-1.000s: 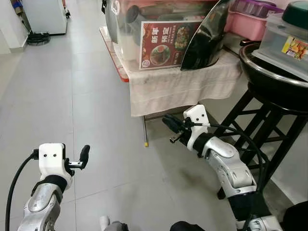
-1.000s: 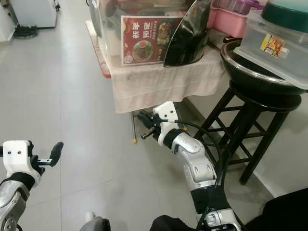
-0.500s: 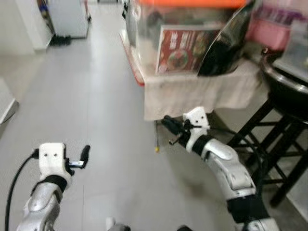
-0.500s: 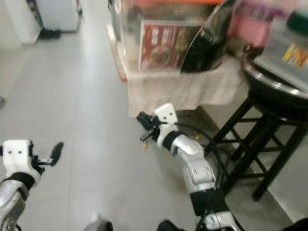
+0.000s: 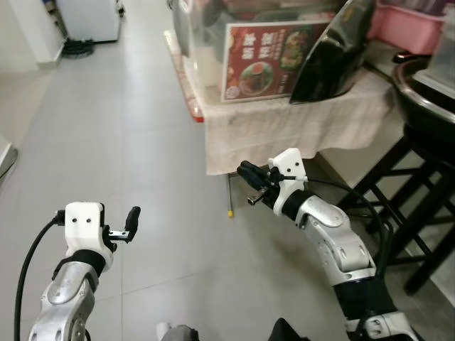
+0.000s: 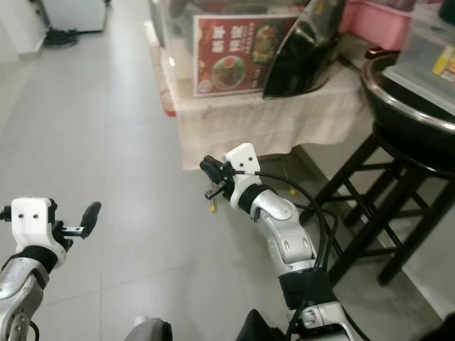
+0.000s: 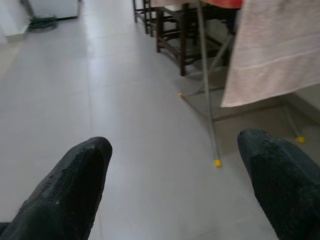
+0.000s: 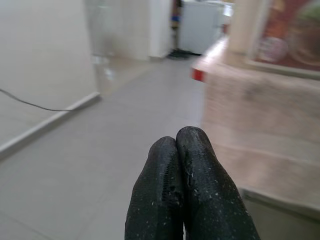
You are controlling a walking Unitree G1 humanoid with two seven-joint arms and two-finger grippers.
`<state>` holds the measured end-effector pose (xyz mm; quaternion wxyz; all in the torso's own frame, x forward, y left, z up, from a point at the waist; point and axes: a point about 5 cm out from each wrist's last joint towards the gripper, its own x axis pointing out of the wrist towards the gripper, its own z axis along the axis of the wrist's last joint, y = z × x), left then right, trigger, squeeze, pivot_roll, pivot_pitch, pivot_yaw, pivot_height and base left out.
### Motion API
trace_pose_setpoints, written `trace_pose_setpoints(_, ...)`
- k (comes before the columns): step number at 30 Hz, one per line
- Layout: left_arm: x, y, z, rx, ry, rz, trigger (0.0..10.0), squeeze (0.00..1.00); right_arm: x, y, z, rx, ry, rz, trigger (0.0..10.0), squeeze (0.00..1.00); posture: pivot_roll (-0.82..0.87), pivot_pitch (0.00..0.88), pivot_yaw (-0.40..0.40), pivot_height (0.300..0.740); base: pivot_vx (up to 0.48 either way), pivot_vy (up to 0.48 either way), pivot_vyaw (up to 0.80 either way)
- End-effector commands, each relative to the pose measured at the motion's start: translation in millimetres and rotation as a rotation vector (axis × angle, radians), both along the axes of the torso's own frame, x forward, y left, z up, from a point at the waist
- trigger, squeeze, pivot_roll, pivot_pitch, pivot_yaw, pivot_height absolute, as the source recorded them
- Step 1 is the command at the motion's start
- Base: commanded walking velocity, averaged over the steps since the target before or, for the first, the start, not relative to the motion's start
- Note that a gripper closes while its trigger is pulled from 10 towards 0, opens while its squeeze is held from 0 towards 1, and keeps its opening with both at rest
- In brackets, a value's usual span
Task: Building children table
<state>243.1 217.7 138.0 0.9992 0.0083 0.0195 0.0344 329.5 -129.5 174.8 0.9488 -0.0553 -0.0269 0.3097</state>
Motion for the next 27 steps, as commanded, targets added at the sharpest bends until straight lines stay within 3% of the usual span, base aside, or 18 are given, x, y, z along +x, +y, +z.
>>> trace_pose_setpoints(1, -2.3, 2.4, -1.8, 0.001, 0.013, 0.009, 10.0, 0.00, -1.1, 4.1, -1.9, 0.007, 0.011, 0.014, 10.0, 0.00, 0.08, 0.056, -0.019, 0.655, 0.000, 0.000, 0.00)
trace_pose_setpoints(8, -2.0, 0.6, 0.4, 0.004, 0.005, -0.001, 10.0, 0.00, -4.9, 8.2, 0.0, 0.034, 0.005, 0.056, 10.0, 0.00, 0.09, 0.054, -0.018, 0.655, 0.000, 0.000, 0.00)
trace_pose_setpoints(13, -1.7, 0.0, 0.6, 0.001, 0.004, -0.006, 10.0, 0.00, -4.9, 6.8, 3.8, 0.067, -0.012, 0.048, 10.0, 0.00, 0.08, 0.054, -0.017, 0.655, 0.000, 0.000, 0.74)
trace_pose_setpoints(27, -2.3, -2.6, -1.0, -0.016, 0.005, -0.009, 10.0, 0.00, -2.2, 5.7, -3.3, -0.015, 0.011, 0.014, 10.0, 0.00, 0.08, 0.053, -0.019, 0.655, 0.000, 0.000, 0.00)
